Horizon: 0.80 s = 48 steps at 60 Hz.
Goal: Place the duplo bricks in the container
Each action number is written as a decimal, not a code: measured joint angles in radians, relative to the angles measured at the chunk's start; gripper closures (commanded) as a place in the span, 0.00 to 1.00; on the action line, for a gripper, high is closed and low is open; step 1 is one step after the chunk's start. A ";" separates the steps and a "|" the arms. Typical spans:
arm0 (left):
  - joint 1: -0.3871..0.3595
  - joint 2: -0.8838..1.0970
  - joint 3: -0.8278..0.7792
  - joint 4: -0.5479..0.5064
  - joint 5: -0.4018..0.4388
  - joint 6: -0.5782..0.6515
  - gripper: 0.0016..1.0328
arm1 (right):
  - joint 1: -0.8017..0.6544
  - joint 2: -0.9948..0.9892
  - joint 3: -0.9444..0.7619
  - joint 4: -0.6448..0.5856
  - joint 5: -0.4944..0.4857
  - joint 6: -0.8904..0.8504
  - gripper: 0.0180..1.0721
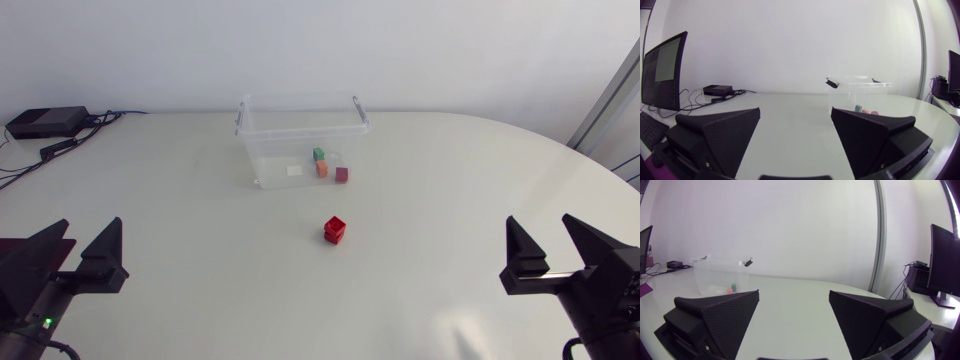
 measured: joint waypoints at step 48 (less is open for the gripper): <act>0.000 0.000 0.000 0.000 0.000 0.000 0.04 | 0.060 0.156 0.129 0.011 -0.023 0.000 0.04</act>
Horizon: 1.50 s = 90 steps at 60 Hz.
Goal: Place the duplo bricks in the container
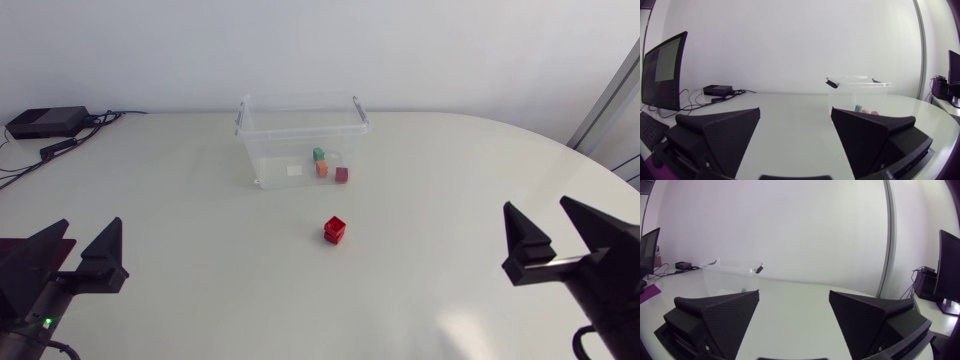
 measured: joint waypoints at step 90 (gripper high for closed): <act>0.000 0.000 0.000 0.000 0.000 0.000 0.04 | 0.381 1.667 1.004 -0.450 -0.200 -0.234 0.05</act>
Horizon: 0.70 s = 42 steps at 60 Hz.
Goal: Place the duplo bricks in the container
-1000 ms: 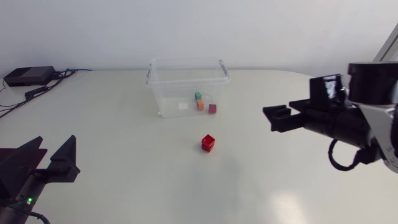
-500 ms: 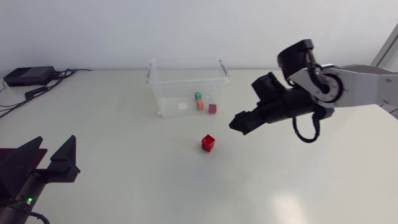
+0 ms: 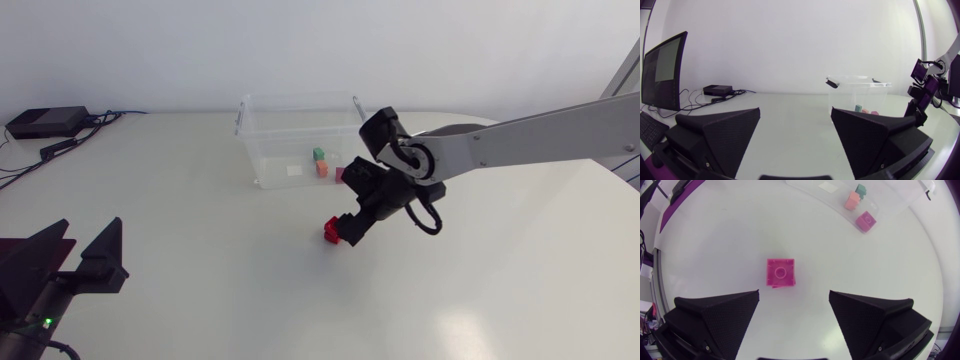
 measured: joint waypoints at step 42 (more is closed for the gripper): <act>0.000 0.000 0.000 0.000 0.000 0.000 0.04 | 0.077 0.105 0.056 0.064 0.078 -0.004 0.68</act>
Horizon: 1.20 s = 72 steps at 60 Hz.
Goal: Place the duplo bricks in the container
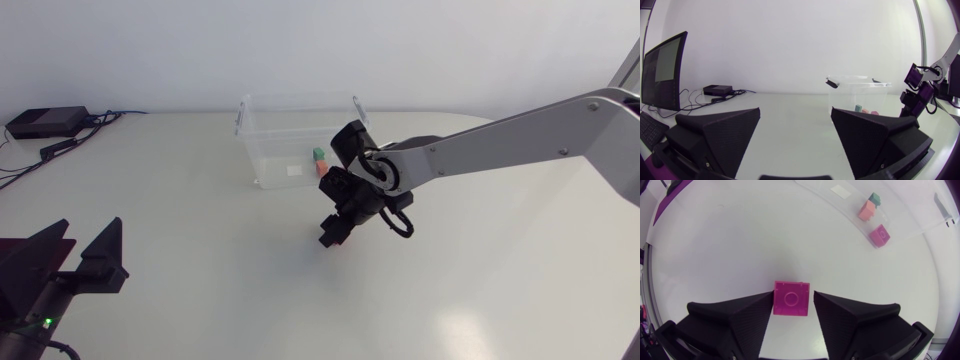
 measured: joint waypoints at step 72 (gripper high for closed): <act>0.000 0.000 0.000 0.000 0.000 0.000 0.04 | -0.126 0.006 0.523 -0.051 0.000 0.058 0.75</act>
